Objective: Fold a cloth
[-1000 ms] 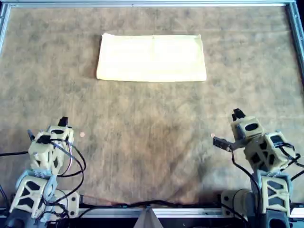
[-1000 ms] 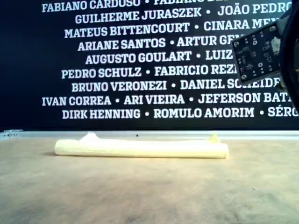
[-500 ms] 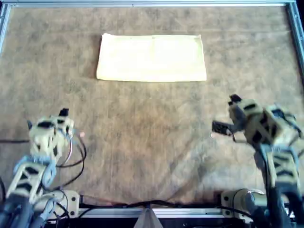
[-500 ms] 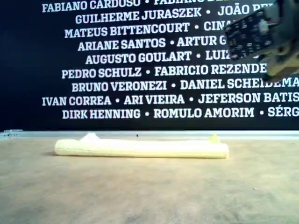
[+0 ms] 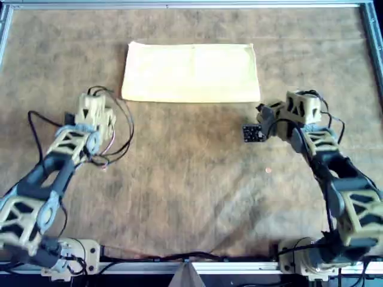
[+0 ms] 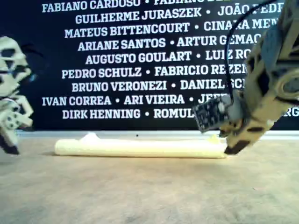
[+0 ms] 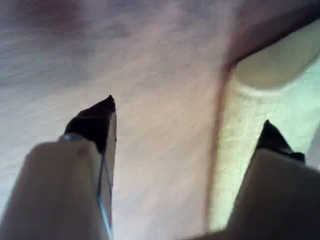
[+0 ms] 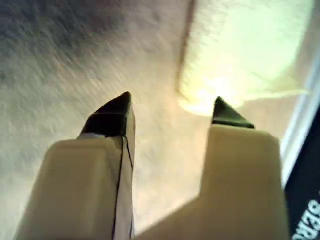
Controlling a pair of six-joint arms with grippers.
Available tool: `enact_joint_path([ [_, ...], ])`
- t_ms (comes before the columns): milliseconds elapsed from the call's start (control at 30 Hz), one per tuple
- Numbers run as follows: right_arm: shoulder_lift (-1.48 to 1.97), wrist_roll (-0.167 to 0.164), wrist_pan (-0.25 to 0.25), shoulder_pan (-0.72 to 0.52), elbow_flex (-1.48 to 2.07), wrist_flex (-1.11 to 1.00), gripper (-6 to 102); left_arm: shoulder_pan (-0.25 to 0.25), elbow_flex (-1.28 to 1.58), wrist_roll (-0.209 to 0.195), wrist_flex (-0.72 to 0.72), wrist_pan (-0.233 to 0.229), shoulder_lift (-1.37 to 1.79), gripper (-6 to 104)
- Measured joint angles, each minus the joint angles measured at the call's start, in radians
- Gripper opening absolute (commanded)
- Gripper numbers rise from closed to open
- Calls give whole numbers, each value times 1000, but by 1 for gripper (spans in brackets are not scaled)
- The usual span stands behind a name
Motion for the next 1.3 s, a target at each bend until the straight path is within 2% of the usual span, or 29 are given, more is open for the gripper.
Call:
enact_joint_path([
  [367, -195, 0, -3, 6, -196, 2, 76, 0, -396, 0, -11, 0, -331, 99],
  [533, -255, 0, 0, 0, -302, 2, 76, -15, -537, 0, -11, 0, -457, 99],
  [900, -334, 0, 0, 6, -430, 2, 76, -78, -597, 0, -12, 0, -497, 99],
  [1300, -376, 0, 0, 15, -445, 0, 75, -80, -798, 0, -14, -8, -667, 98],
])
